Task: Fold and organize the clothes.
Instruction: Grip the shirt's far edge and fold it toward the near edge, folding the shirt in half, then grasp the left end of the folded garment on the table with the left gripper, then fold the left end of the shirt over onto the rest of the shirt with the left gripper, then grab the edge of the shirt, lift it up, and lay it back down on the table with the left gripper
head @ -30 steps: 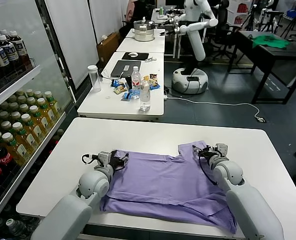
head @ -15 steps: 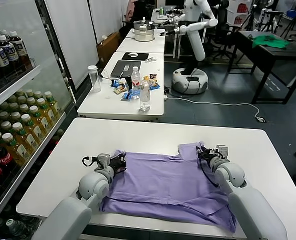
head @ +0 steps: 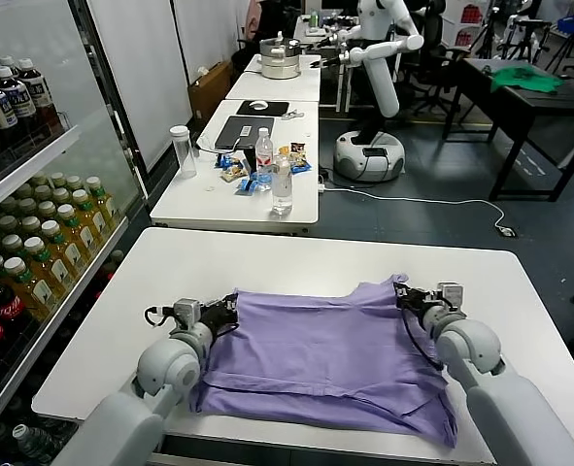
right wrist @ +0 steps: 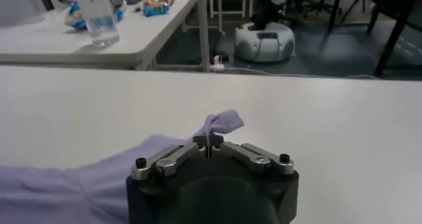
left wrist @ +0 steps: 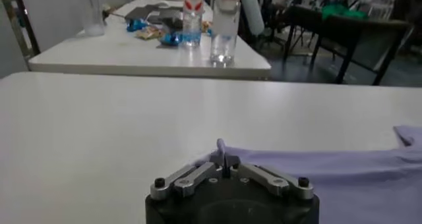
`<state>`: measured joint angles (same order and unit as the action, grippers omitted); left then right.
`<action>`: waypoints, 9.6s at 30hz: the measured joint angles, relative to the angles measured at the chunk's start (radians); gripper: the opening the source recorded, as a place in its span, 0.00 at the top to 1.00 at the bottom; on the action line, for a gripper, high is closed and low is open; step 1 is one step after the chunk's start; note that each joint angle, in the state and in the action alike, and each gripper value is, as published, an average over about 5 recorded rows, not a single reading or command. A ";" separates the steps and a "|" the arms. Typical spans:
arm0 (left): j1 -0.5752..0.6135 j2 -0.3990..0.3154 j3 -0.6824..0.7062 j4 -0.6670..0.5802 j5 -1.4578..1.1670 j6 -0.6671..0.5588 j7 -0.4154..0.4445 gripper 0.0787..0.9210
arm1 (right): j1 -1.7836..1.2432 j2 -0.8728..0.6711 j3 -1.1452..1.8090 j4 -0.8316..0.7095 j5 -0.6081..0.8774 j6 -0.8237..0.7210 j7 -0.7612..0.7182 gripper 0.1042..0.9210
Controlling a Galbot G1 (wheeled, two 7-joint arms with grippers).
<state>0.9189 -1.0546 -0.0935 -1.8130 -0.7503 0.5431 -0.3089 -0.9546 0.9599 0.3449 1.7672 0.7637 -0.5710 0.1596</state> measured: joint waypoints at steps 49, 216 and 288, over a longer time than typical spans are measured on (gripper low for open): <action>0.514 -0.036 -0.091 -0.390 0.369 -0.055 -0.069 0.33 | -0.639 0.135 0.322 0.444 -0.239 -0.002 -0.024 0.34; 0.355 -0.255 -0.070 -0.364 -0.039 -0.077 -0.170 0.91 | -0.681 0.217 0.322 0.443 -0.315 0.039 -0.028 0.12; 0.391 -0.134 -0.270 -0.151 -0.041 -0.100 -0.048 0.95 | -0.680 0.231 0.328 0.447 -0.328 0.055 -0.033 0.12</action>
<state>1.3096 -1.1881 -0.3636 -1.9645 -0.7909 0.4434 -0.3572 -1.6346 1.1910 0.6730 2.2143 0.4359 -0.5163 0.1267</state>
